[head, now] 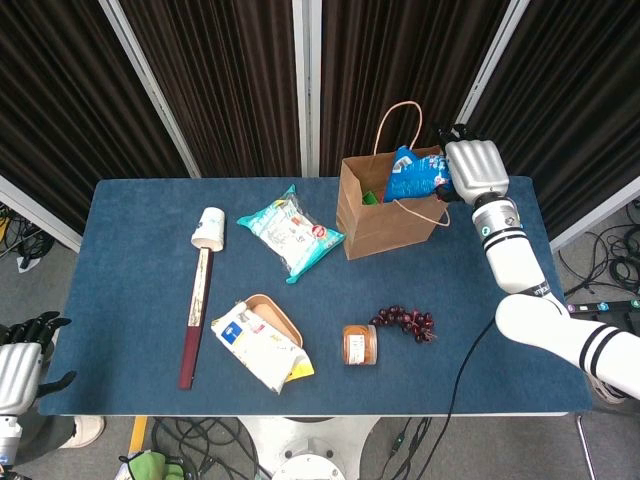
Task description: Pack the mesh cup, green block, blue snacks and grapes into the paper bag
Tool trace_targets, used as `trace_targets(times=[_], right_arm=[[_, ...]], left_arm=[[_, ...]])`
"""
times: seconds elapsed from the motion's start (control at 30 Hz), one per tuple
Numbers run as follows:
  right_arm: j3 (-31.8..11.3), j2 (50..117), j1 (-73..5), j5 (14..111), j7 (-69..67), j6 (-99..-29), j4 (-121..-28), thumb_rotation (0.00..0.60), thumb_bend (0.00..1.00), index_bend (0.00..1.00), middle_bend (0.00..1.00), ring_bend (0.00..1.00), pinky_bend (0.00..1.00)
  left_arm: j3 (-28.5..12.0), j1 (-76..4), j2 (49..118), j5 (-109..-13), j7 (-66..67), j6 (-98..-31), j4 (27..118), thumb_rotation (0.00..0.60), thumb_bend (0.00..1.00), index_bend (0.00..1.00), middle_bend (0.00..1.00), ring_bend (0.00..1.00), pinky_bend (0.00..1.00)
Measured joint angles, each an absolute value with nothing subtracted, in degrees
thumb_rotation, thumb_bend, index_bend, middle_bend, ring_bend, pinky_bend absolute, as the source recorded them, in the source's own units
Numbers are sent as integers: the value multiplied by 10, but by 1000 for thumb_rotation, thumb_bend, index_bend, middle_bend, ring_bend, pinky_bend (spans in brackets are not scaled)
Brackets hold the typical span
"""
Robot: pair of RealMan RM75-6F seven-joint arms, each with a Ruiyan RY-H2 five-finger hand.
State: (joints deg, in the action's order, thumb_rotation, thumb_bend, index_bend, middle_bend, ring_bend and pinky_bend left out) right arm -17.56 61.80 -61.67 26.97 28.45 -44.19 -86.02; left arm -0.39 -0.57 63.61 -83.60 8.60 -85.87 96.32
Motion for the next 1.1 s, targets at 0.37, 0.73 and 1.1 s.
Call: trace_targets(times=[0.37, 0.73, 1.1], right_arm=[[-187, 604, -583, 356, 207, -471, -885, 600, 177, 0, 89, 0, 81], [-182, 609, -562, 380, 194, -491, -866, 600, 4, 0, 76, 0, 50], [-183, 643, -582, 350, 229, -527, -842, 600, 0, 0, 59, 0, 2]], left_arm=[[-5, -7, 635, -840, 88, -860, 964, 600, 51, 311, 298, 258, 239], [-5, -10, 634, -845, 97, -860, 972, 600, 50, 311, 298, 258, 239], [-4, -9, 633, -840, 100, -858, 974, 600, 51, 311, 298, 258, 239]])
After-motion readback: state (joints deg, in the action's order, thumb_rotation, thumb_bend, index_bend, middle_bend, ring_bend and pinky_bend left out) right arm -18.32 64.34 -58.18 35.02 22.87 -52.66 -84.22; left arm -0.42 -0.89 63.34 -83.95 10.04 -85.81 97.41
